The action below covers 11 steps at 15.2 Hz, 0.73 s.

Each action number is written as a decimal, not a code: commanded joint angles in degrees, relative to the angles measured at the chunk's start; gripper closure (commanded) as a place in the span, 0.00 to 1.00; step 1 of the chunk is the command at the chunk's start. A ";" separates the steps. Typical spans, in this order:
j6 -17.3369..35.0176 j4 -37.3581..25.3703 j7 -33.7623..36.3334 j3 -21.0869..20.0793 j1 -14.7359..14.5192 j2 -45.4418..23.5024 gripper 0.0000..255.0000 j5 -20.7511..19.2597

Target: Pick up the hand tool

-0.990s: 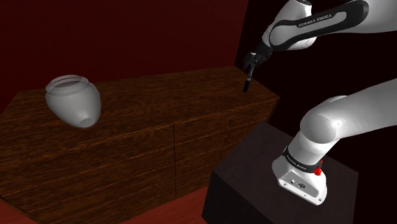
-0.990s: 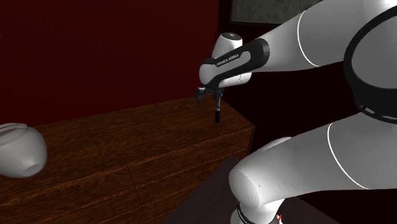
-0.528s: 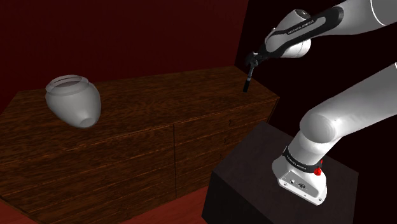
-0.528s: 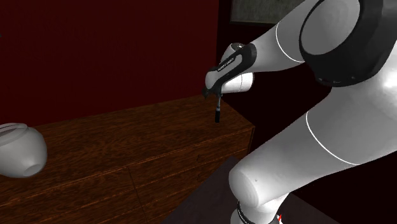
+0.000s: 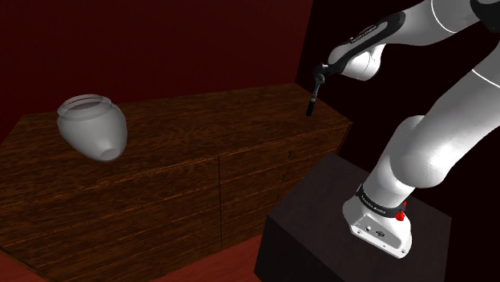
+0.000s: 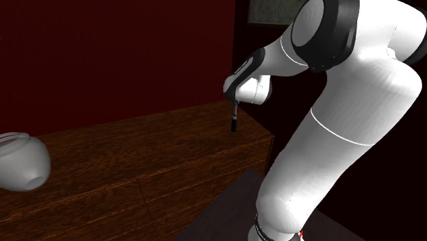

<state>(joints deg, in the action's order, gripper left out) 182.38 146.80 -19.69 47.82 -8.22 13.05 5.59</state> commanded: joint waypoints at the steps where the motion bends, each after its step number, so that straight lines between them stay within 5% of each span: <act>1: 2.52 0.00 -2.35 6.92 -6.87 -0.81 0.00 2.27; 6: 6.88 0.87 -4.60 23.83 -24.05 -1.30 0.00 3.78; 9: 7.39 0.96 -4.63 25.98 -26.17 -1.29 0.00 3.67; 10: 7.38 0.98 -4.60 25.78 -26.01 -1.31 1.00 3.68; 11: 7.39 0.97 -4.60 25.88 -26.10 -1.31 1.00 3.68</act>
<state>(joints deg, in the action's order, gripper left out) 189.72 147.75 -24.29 73.55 -34.17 11.75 9.27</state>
